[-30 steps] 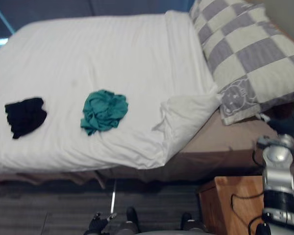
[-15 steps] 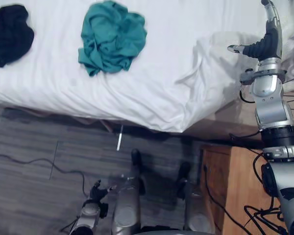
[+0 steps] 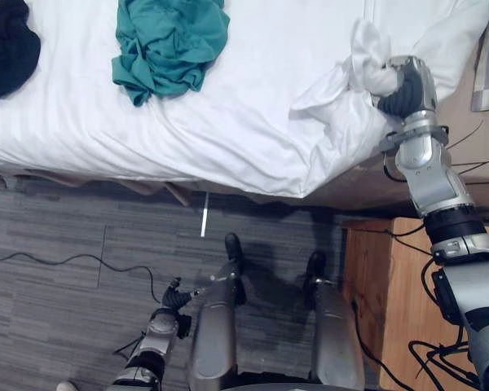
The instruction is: Tidy the bed and pick cloth on bed and put in laundry
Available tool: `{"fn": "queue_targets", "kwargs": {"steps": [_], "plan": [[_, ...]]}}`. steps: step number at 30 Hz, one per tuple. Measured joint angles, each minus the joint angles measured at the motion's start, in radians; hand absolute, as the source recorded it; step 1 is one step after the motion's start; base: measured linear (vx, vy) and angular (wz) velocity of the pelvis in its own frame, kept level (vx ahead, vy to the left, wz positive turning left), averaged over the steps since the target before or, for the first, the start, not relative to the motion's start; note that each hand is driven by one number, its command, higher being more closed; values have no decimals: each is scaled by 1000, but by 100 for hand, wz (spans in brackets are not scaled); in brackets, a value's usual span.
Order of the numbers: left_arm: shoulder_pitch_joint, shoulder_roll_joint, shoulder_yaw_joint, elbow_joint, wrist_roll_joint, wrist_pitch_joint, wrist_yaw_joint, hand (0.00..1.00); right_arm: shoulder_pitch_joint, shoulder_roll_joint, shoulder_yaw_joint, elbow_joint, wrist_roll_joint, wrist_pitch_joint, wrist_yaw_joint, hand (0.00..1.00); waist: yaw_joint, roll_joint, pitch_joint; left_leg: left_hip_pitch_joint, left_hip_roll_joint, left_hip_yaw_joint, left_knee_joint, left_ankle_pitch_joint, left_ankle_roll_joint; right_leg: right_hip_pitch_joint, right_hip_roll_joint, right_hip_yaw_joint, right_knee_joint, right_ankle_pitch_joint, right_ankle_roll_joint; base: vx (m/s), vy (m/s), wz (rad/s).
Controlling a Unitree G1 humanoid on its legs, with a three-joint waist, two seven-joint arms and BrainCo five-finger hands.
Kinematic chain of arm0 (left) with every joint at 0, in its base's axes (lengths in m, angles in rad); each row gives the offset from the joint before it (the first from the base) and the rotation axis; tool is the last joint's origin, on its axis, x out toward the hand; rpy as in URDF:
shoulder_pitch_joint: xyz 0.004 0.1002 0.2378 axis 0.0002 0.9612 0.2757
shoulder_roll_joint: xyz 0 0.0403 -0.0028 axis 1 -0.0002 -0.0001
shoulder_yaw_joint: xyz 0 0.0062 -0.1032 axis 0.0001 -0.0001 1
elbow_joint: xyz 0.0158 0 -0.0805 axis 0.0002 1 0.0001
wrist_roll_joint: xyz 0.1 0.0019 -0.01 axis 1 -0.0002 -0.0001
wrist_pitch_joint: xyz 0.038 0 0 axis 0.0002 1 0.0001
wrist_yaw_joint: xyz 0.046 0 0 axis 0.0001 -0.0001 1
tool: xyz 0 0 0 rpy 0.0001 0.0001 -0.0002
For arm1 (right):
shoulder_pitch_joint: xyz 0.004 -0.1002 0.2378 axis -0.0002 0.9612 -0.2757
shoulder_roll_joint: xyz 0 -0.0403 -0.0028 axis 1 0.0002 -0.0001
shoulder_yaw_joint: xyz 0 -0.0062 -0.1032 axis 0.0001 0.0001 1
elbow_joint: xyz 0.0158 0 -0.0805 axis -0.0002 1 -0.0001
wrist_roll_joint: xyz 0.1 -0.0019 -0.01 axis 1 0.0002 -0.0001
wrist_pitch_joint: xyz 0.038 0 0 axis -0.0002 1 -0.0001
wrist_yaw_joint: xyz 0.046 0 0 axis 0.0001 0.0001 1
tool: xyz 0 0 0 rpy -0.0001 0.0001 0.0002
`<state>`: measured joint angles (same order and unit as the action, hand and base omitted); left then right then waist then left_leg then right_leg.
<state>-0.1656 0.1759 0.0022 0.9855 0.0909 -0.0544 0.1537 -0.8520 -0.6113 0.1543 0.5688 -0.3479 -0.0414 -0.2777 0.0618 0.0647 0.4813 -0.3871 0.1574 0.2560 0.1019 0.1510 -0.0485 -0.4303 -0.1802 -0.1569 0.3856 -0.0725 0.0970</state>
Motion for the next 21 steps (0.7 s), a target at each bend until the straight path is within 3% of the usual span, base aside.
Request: {"fn": "queue_targets", "kwargs": {"steps": [4,5,7,9,11,15,18,21], "plan": [[38,0,-1,-53,4,-1,-5,0,191,2,-115,-88,1,-11,24,100,-20,-4,-2,104,-7,20,-85,21,-6,96,8,-3,-77,23,5,92,-36,-12],[48,0,-1,-53,6,0,-13,0,242,7,-151,-99,2,-17,27,0,-28,-8,-4,131,-12,25,-112,30,-5,117,10,1,-94,29,9,121,-19,-15],[77,-4,-1,-52,21,1,-24,0,332,27,-220,-106,3,-21,33,0,-52,-19,-23,166,-21,42,-151,38,-7,139,10,10,-121,36,15,138,-5,-20],[95,-12,-1,-51,35,3,-35,0,414,51,-301,-105,8,-21,39,0,-53,-31,-48,199,-33,52,-172,42,-6,162,10,20,-142,41,20,189,-1,-19],[123,-15,1,-51,40,6,-47,0,487,114,-396,-104,52,-22,44,0,-66,-44,-98,240,-37,56,-195,41,-7,208,9,15,-174,41,21,186,-2,-3],[146,-15,14,-51,41,9,-48,0,509,270,-537,-79,167,-21,43,0,-64,-50,-135,306,-35,79,-194,23,-29,285,11,27,-210,40,23,133,0,-7],[177,-35,78,-49,39,32,-60,0,497,333,-591,-60,279,-18,38,0,-39,-52,-140,317,-33,100,-102,-54,-27,302,14,88,-209,36,28,53,22,-44],[209,-58,113,-42,29,42,-57,0,467,340,-603,-54,370,13,26,0,-39,-48,-143,276,-33,-64,53,-152,-51,303,8,136,-192,27,41,52,-11,-44]]}}
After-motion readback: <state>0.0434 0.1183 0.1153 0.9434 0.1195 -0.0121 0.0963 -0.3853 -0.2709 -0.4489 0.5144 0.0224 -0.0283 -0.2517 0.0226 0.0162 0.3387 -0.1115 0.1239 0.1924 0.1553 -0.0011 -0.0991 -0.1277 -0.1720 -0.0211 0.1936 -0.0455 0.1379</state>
